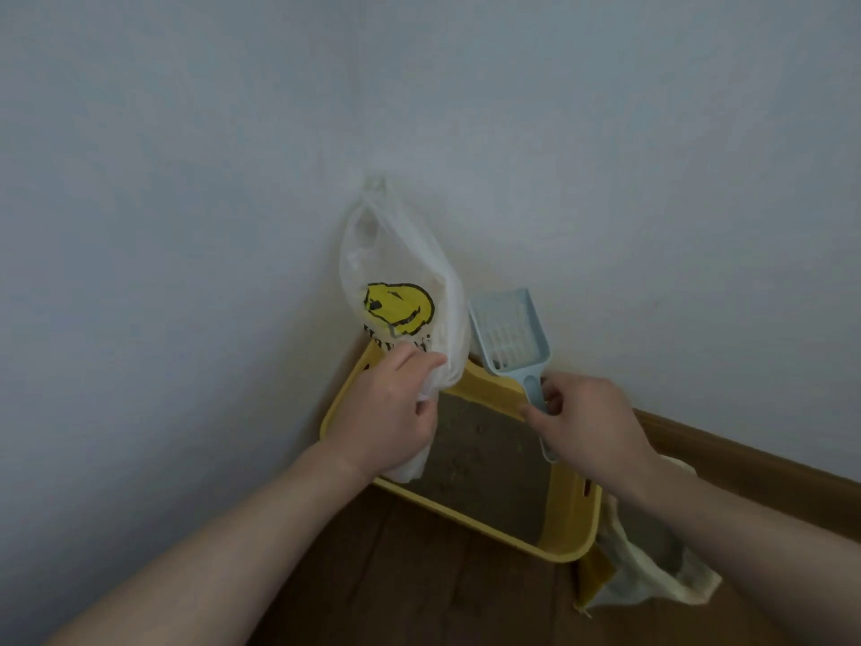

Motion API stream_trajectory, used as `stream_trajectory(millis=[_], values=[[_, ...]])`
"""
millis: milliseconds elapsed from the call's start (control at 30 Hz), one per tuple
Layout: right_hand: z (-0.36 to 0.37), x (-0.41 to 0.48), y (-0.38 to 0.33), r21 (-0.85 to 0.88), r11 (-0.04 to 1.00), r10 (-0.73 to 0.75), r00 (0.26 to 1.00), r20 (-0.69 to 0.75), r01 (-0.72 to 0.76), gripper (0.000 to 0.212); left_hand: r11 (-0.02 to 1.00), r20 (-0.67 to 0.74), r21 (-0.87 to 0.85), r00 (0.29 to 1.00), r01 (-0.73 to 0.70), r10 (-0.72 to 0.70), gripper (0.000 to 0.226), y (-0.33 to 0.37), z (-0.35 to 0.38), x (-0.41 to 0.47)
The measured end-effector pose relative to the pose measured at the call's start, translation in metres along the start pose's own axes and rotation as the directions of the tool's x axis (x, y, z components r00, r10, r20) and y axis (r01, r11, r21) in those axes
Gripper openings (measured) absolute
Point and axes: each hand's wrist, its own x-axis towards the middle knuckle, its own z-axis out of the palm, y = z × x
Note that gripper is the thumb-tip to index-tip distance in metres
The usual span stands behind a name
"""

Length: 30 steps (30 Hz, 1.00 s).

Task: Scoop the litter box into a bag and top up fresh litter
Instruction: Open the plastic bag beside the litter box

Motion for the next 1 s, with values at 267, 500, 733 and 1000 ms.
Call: stream_trajectory(millis=[267, 500, 733, 1000], values=[[0.007, 0.019, 0.038, 0.085, 0.988, -0.137, 0.988, 0.075, 0.130, 0.020, 0.992, 0.004, 0.086, 0.996, 0.091, -0.092, 0.042, 0.031, 0.026, 0.011], [0.015, 0.043, 0.064, 0.152, 0.968, -0.223, 0.965, 0.138, 0.202, 0.021, 0.957, -0.072, 0.125, 0.964, 0.262, -0.255, 0.043, 0.045, 0.044, 0.014], [0.042, 0.045, 0.079, 0.095, 0.976, -0.213, 0.951, 0.224, 0.196, 0.023, 0.954, -0.063, 0.109, 0.959, 0.281, -0.275, 0.041, 0.043, 0.072, -0.012], [0.115, 0.040, 0.102, 0.115, 0.987, -0.140, 0.948, 0.287, 0.111, 0.022, 0.955, -0.059, 0.119, 0.962, 0.273, -0.267, 0.043, 0.012, 0.114, -0.053]])
